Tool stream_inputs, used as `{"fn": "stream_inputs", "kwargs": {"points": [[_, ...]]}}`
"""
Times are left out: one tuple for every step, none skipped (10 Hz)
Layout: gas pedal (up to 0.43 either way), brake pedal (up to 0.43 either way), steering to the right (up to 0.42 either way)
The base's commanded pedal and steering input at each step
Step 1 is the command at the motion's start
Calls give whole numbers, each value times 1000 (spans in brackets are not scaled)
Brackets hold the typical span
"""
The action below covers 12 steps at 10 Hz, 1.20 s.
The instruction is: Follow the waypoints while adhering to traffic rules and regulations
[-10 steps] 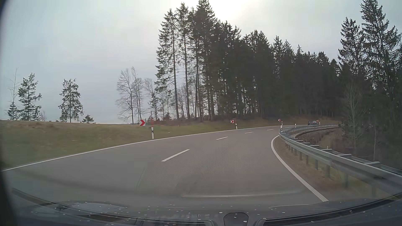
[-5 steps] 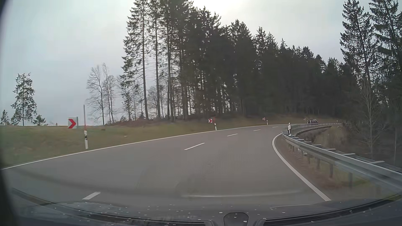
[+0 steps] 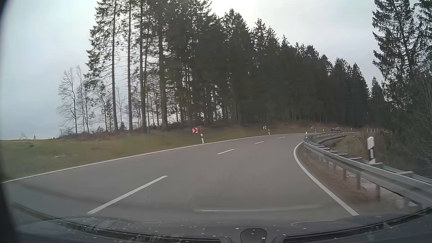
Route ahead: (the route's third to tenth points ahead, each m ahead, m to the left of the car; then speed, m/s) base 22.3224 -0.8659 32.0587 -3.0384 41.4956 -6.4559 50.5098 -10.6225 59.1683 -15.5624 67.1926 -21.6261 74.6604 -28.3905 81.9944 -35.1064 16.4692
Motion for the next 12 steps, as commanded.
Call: {"fn": "stream_inputs", "kwargs": {"points": [[67, 0, 54], [67, 0, 54], [67, 0, 55], [67, 0, 54], [67, 0, 55], [67, 0, 54], [79, 0, 54], [79, 0, 54], [87, 0, 54], [87, 0, 54], [98, 0, 54], [98, 0, 53]]}}
